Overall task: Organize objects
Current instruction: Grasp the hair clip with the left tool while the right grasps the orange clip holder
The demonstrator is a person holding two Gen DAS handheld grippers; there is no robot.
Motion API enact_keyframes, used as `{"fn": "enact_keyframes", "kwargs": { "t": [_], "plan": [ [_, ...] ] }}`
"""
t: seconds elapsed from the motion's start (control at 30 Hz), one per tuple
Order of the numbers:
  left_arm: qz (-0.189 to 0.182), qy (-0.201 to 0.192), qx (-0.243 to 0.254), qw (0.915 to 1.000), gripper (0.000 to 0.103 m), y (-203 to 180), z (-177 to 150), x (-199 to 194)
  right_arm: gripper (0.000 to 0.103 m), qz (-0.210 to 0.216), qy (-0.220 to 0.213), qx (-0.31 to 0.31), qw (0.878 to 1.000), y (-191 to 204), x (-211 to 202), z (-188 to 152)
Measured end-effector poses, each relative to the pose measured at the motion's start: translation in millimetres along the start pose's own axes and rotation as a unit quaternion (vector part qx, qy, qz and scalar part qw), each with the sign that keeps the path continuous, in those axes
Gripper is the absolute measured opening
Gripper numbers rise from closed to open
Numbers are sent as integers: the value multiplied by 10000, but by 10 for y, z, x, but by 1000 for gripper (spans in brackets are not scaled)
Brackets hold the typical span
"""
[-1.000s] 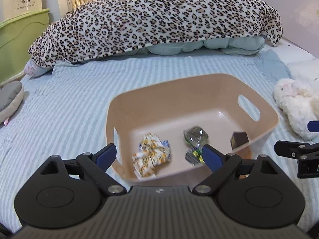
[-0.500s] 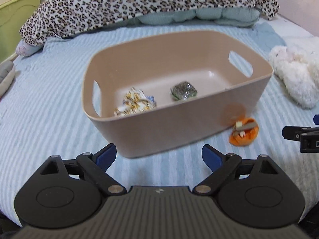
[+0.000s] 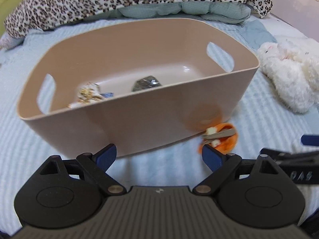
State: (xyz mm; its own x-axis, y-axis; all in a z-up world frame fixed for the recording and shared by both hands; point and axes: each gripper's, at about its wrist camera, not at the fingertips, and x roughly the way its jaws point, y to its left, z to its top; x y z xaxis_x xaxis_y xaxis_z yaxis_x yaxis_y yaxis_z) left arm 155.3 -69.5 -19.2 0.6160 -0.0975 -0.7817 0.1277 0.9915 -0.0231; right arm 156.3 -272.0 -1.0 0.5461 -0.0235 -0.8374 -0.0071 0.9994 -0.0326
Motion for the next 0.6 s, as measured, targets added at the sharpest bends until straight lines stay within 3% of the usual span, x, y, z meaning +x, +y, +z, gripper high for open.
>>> {"fn": "enact_keyframes", "kwargs": {
  "t": [0.1, 0.33, 0.47, 0.53, 0.6],
  "plan": [
    [-221, 78, -241, 9994, 91, -59, 4, 98, 102, 24, 46, 137, 9999, -38, 33, 1],
    [-345, -45, -962, 9948, 87, -88, -30, 173, 103, 6, 127, 391, 9992, -119, 84, -6],
    [-507, -47, -1106, 9926, 74, -150, -5, 196, 102, -47, 207, 377, 9991, -112, 135, -9],
    [-566, 8, -1125, 9920, 62, -193, 11, 239, 103, -62, 221, 384, 9990, -106, 148, -10],
    [-621, 51, -1116, 9918, 45, -221, 24, 287, 103, -82, 221, 388, 9990, -108, 147, -16]
  ]
}}
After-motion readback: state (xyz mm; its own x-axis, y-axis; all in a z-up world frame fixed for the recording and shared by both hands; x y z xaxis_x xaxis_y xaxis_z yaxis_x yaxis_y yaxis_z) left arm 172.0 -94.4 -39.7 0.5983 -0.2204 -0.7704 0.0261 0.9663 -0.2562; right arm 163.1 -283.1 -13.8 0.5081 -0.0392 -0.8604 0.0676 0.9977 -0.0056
